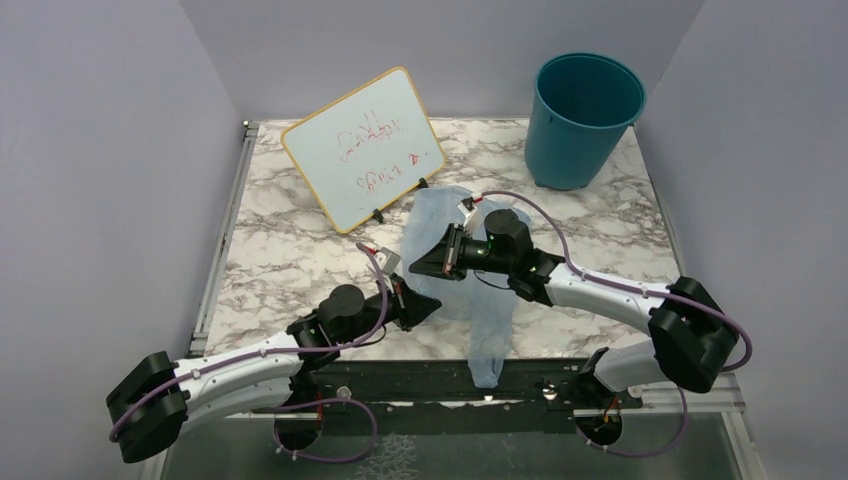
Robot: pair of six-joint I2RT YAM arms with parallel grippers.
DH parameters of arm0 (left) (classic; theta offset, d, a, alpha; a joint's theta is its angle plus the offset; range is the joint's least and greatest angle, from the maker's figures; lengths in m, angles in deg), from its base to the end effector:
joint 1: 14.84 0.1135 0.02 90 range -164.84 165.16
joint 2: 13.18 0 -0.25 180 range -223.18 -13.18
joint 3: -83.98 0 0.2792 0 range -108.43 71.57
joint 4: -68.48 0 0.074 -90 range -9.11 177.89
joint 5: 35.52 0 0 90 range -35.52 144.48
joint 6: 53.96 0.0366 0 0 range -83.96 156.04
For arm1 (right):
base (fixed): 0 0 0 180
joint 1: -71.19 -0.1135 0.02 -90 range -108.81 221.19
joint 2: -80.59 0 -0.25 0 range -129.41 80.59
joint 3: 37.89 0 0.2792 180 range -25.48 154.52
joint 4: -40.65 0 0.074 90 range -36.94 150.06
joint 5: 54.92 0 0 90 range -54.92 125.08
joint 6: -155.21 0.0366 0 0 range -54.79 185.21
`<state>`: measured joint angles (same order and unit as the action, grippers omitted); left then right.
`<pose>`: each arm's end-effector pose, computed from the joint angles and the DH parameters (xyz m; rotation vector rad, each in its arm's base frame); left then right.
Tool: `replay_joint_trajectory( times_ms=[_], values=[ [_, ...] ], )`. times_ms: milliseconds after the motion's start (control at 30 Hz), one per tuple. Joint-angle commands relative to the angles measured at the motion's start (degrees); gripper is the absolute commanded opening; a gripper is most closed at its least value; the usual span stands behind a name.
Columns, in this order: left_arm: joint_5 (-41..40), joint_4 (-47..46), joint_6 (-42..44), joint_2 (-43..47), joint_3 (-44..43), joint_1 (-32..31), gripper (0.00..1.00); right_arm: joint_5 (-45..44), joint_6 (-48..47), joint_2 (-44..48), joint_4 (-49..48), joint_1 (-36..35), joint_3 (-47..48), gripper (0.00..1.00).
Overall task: Put the trash bags into the trash bin
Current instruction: Unfold the trash bag at the center of the board.
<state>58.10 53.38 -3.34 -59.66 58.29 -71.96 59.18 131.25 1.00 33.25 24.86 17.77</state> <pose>0.1169 -0.1850 0.1847 0.3374 1.8191 -1.2880 0.2191 0.2512 0.2156 0.0313 2.2345 1.6306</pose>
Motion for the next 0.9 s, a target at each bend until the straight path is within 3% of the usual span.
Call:
replay_joint_trajectory(
  times_ms=[0, 100, 233, 333, 400, 500, 600, 700, 867],
  values=[
    [1.5, 0.6, 0.4, -1.1, -1.7, -0.1, 0.0, -0.1, -3.6, 2.0, 1.6, 0.6, 1.9, 0.12],
    [-1.0, 4.1, 0.8, -0.7, -2.6, -0.1, 0.0, 1.4, -10.1, 2.7, 7.4, 0.7, 3.5, 0.39],
    [-3.2, 13.4, 2.5, 0.0, -5.2, -0.1, 0.0, -6.5, -22.4, 8.3, 24.1, 0.7, 6.9, 0.45],
    [-5.4, 18.8, 3.6, 1.5, -6.0, -0.1, 0.0, -15.2, -30.9, 16.1, 30.7, 0.7, 4.3, 0.52],
    [-6.5, 21.6, 3.7, 3.0, -5.9, -0.1, 0.0, -19.9, -32.6, 22.4, 31.8, 0.7, -0.4, 0.64],
    [-7.5, 23.8, 3.5, 5.3, -5.1, -0.1, 0.0, -21.9, -30.3, 30.5, 34.4, 0.8, -7.2, 0.92],
    [-7.6, 24.1, 3.2, 6.4, -4.1, 0.0, 0.0, -11.1, -30.4, 34.8, 37.3, 0.7, -11.2, 1.0],
    [-7.0, 23.7, 2.3, 6.2, -3.3, -0.1, 0.0, -3.8, -27.6, 36.8, 36.1, 0.8, -15.2, 1.0],
    [-6.4, 23.1, 2.1, 5.4, -3.4, 0.0, 0.0, -0.1, -24.9, 33.7, 37.8, 0.8, -18.0, 0.94]
  ],
)
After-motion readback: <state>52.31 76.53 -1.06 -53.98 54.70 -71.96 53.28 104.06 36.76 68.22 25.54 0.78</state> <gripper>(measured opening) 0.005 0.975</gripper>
